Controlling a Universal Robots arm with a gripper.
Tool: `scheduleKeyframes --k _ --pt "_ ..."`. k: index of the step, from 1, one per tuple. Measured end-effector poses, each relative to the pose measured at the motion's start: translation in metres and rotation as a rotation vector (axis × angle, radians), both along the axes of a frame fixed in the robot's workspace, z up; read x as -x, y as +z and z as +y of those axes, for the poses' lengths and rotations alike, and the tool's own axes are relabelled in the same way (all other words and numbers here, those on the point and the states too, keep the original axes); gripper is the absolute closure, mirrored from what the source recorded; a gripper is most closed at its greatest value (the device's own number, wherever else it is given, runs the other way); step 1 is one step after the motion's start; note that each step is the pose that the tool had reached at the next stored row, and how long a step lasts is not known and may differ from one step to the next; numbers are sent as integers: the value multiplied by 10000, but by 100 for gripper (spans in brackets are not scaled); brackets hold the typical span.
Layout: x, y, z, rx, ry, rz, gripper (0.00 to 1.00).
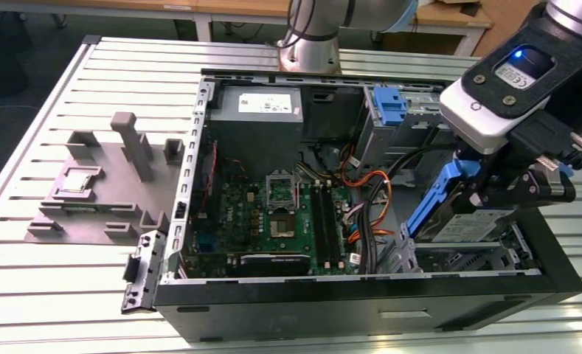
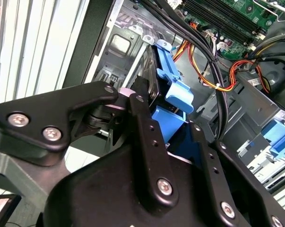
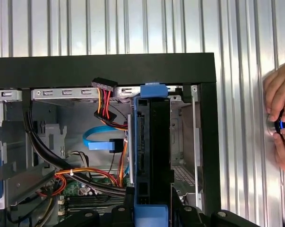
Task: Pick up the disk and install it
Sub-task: 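Insert the disk into the insertion slot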
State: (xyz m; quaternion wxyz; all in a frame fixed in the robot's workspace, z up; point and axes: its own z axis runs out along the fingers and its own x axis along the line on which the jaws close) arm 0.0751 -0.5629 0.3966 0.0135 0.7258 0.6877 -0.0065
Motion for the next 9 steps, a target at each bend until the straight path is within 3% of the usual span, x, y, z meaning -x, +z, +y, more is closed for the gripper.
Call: scheduleKeyframes --k 9 --pt "0 -73 -7 0 0 0 63"
